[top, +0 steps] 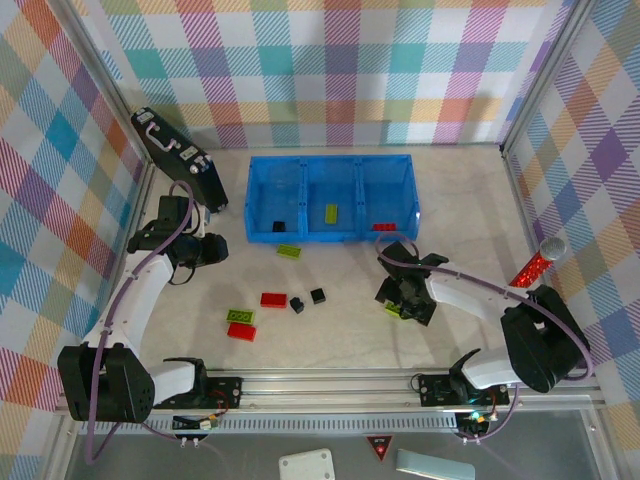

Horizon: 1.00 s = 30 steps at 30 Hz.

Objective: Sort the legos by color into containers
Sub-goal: Pick up the lego from the bottom-center of the table.

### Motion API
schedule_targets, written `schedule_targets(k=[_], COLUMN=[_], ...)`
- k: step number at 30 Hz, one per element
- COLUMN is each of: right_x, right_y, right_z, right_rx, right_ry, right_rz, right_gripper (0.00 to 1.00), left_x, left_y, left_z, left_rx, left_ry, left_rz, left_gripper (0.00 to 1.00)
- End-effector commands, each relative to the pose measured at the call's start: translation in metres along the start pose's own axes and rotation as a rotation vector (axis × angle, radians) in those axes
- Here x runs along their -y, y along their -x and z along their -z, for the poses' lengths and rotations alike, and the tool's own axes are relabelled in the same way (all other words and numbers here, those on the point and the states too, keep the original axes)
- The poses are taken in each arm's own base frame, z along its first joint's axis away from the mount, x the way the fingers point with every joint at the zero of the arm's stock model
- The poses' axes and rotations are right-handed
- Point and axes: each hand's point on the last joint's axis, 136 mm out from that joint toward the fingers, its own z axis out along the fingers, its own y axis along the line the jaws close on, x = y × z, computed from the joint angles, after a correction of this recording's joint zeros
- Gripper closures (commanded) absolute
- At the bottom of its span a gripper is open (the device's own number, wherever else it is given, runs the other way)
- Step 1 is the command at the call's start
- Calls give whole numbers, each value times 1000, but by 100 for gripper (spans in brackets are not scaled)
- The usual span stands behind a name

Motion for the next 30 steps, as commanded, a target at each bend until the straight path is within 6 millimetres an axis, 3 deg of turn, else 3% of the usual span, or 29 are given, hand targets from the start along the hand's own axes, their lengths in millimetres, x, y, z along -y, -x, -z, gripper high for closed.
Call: schedule_targets(k=[1, 19, 30], right_x=[-1, 4, -2], right_y=[-7, -3, 1], right_z=[-6, -6, 2], right_rx=[-33, -27, -21], right_ry=[-2, -59, -48], right_rz=[-1, 54, 209], right_gripper=[13, 31, 38], left_x=[-2, -2, -1], left_y=[-4, -4, -4], left_z=[0, 0, -1], left_rx=[-10, -10, -16], left_ry=[-7, -9, -18], left_rz=[-4, -4, -4], left_gripper=[62, 62, 62])
